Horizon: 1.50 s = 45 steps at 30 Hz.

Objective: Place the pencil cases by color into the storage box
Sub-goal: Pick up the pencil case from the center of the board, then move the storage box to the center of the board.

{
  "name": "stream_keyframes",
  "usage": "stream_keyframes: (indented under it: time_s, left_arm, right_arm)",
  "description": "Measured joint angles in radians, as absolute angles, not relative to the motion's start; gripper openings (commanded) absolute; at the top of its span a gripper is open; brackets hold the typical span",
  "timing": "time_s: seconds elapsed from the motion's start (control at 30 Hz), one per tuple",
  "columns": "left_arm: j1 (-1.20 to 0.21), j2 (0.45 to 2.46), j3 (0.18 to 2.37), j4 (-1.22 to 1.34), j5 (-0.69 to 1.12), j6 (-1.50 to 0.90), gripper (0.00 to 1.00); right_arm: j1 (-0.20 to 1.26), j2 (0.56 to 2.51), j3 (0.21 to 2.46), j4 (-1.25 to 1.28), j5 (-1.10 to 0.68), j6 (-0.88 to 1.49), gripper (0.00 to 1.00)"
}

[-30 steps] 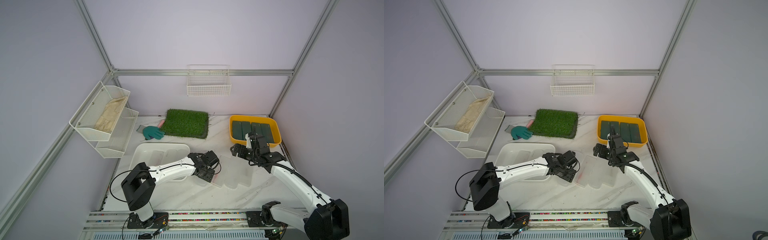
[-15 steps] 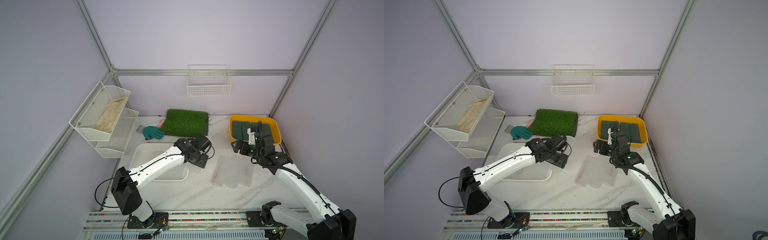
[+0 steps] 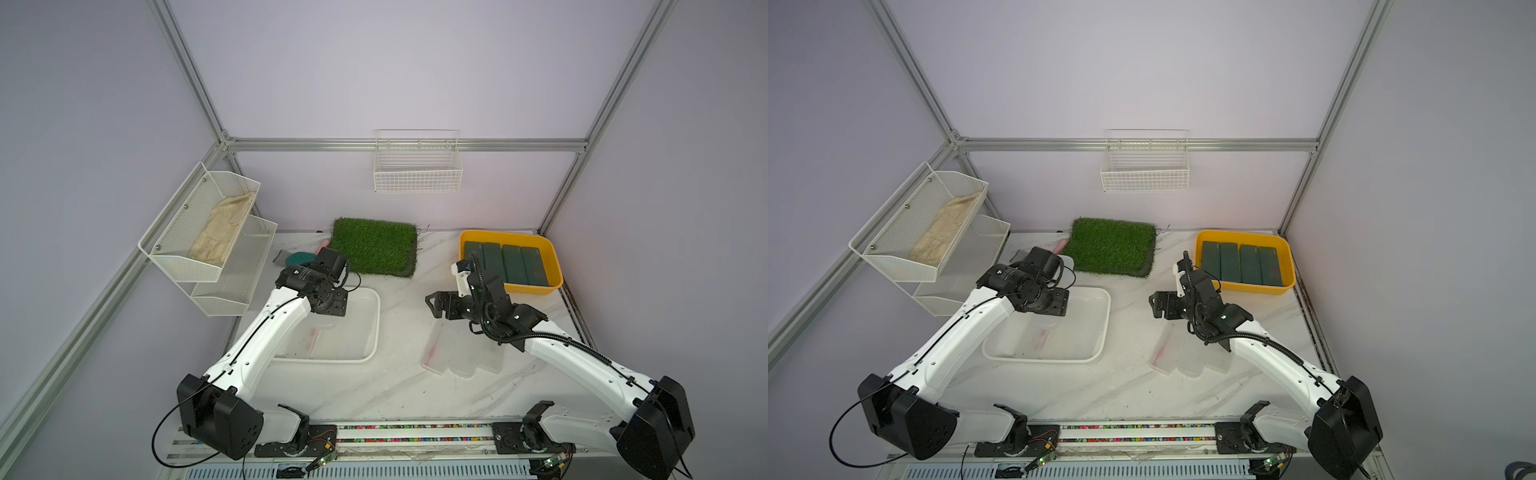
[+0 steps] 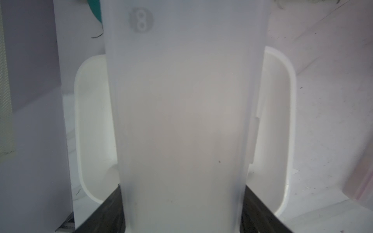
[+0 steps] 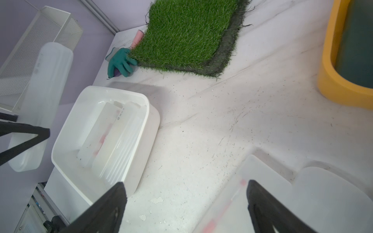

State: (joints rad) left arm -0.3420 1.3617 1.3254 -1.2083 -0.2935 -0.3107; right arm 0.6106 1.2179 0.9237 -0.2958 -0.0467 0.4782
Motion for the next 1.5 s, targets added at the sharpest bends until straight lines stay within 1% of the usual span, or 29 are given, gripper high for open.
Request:
stream_keyframes:
  time_s: [0.13,0.3,0.5,0.77,0.97,1.13,1.37,1.5]
  left_arm:
    - [-0.273,1.385,1.259,-1.216,-0.340,-0.294,0.68]
    - [-0.216,1.486,1.236,-1.220,-0.395,-0.302,0.68]
    - [-0.207,1.602,1.236,-1.221,-0.449,-0.322,0.68]
    - [-0.181,1.616,1.238,-1.224,-0.494,-0.321,0.68]
    - [-0.148,1.627,1.250,-1.225,-0.521,-0.310,0.68]
    - [-0.122,1.654,1.251,-1.220,-0.531,-0.302,0.68]
    - [-0.096,1.663,1.251,-1.198,-0.527,-0.295,0.68]
    - [-0.094,1.663,1.249,-1.179,-0.510,-0.294,0.68]
  right_arm:
    - [0.668,1.237,0.922,-0.221,-0.047,0.493,0.95]
    - [0.762,1.323,0.922,-0.142,-0.038,0.520,0.94]
    - [0.867,1.479,0.930,-0.101,0.009,0.546,0.93]
    - [0.969,1.705,1.053,-0.106,0.083,0.558,0.92]
    - [0.995,1.836,1.173,-0.141,0.141,0.562,0.92]
    - [0.996,1.905,1.230,-0.207,0.201,0.567,0.92]
    - [0.989,1.919,1.251,-0.240,0.252,0.572,0.92]
    - [0.952,1.909,1.235,-0.239,0.255,0.572,0.92]
